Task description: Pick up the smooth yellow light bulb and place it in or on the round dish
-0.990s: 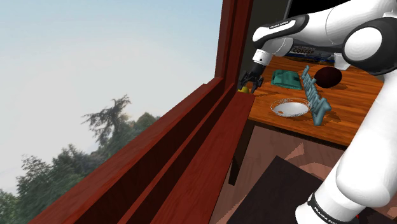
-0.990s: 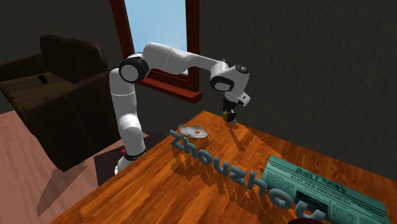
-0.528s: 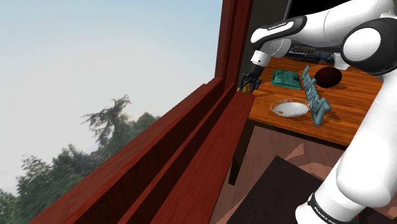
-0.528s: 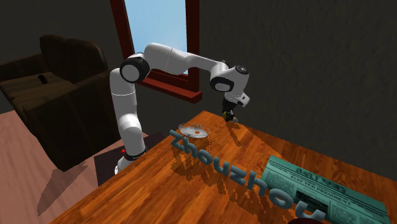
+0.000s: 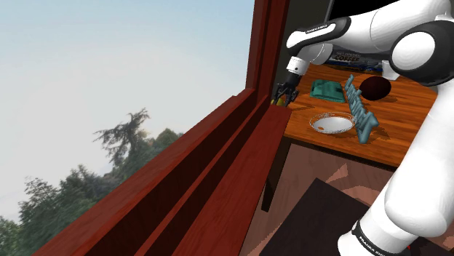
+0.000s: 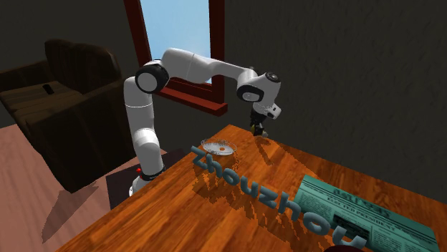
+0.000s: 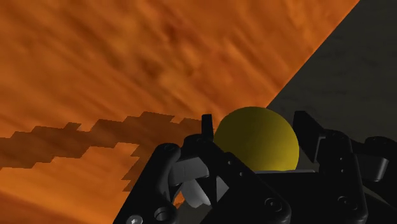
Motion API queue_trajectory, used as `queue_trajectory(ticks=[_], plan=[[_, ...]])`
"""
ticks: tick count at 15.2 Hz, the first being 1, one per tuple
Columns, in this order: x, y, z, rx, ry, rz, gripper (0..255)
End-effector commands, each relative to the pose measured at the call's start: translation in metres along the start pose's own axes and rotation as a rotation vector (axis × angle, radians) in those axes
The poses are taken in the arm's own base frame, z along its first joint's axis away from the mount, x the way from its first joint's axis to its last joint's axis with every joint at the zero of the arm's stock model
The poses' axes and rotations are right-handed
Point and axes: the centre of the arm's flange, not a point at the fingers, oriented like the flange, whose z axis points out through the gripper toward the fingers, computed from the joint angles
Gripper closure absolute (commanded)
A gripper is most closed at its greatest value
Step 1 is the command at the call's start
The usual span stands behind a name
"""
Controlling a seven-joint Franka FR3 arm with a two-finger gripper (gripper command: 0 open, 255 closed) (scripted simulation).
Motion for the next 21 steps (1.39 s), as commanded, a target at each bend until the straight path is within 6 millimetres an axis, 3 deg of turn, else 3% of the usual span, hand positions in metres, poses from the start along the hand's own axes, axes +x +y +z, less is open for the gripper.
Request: queue_trajectory(ticks=[1, 21], plan=[[-0.001, -0.006, -0.009, 0.002, -0.002, -0.006, 255], [-0.006, -0.039, -0.109, 0.002, -0.002, -0.006, 255]])
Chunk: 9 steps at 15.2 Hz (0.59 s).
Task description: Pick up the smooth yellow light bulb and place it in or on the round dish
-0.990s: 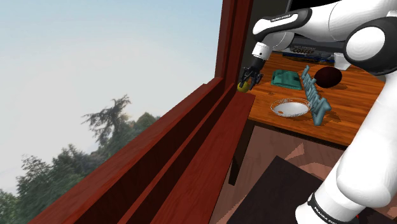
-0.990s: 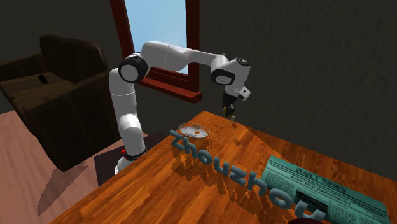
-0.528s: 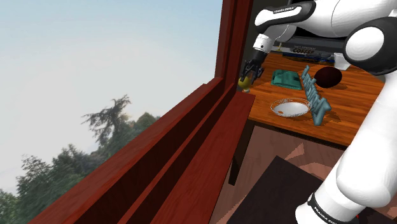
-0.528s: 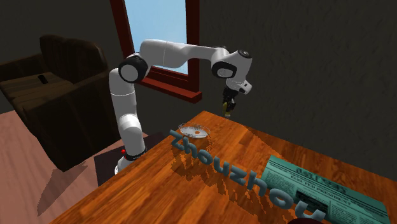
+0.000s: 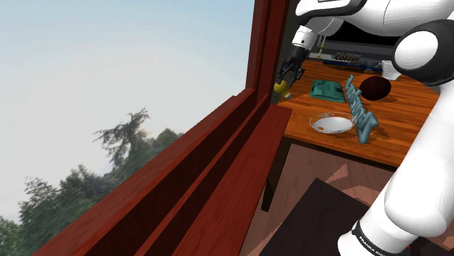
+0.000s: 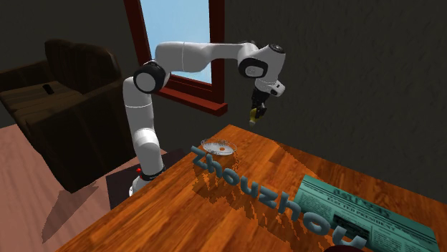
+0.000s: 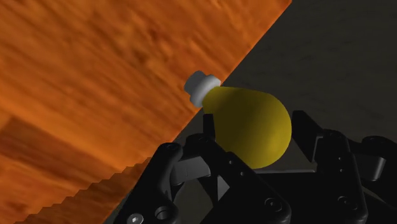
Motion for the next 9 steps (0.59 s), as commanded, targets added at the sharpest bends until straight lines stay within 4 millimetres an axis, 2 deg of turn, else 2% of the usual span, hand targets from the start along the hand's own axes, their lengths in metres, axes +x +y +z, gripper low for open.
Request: queue_trajectory(ticks=[1, 5, 9], plan=[[0.0, -0.005, -0.012, 0.001, 0.002, -0.001, 255], [-0.001, -0.011, -0.03, 0.001, 0.002, -0.001, 255], [-0.05, 0.01, -0.036, 0.001, 0.002, -0.001, 255]])
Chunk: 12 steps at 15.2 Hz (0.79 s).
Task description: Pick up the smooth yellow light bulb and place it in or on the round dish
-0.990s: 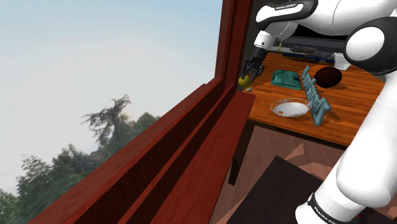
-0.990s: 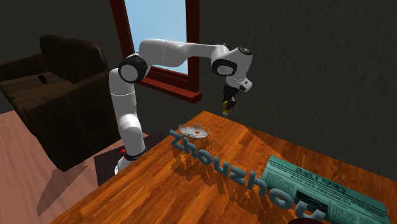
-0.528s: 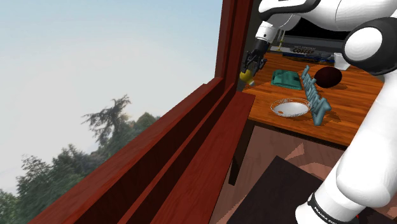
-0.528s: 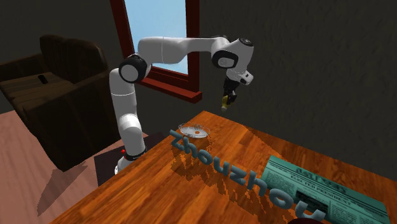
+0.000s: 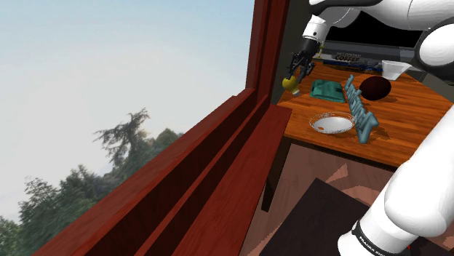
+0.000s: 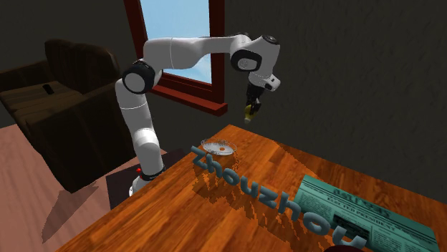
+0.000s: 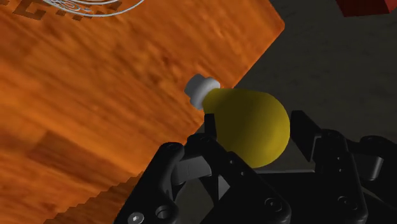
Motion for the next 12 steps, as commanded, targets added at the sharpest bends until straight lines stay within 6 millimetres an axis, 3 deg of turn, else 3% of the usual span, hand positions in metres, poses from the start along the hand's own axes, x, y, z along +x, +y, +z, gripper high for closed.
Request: queue_trajectory(ticks=[1, 12], plan=[[-0.024, 0.01, -0.003, 0.0, 0.0, -0.001, 255], [-0.156, 0.068, -0.018, 0.0, 0.0, -0.001, 255]])
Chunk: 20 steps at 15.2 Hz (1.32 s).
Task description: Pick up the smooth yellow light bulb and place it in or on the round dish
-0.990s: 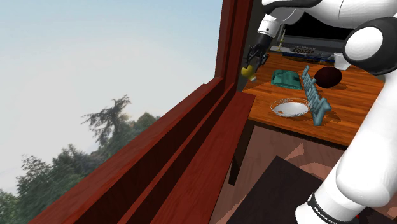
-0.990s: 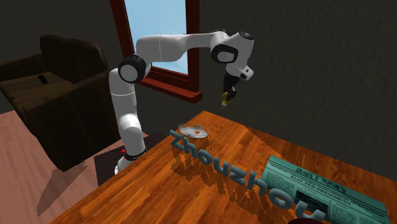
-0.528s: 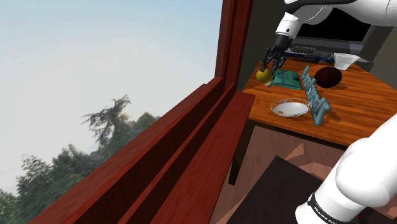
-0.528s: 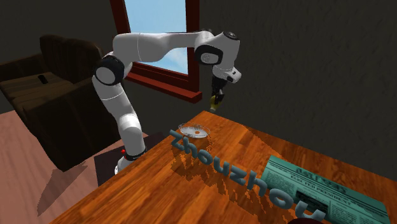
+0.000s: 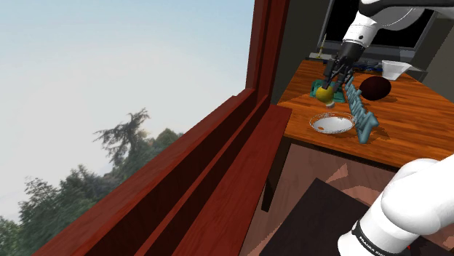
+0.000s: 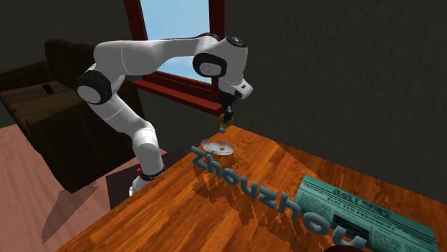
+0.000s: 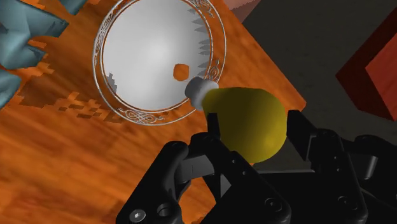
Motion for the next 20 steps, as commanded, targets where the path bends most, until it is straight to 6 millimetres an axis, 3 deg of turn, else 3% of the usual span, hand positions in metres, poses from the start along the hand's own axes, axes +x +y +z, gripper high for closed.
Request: queue_trajectory(ticks=[1, 4, 18, 20], plan=[[-0.027, 0.013, -0.003, 0.0, -0.001, -0.001, 255], [-0.062, 0.028, -0.007, 0.0, -0.001, -0.001, 255], [-0.058, 0.052, 0.062, 0.0, -0.001, -0.001, 255], [-0.058, 0.052, 0.062, 0.0, -0.001, -0.001, 255]])
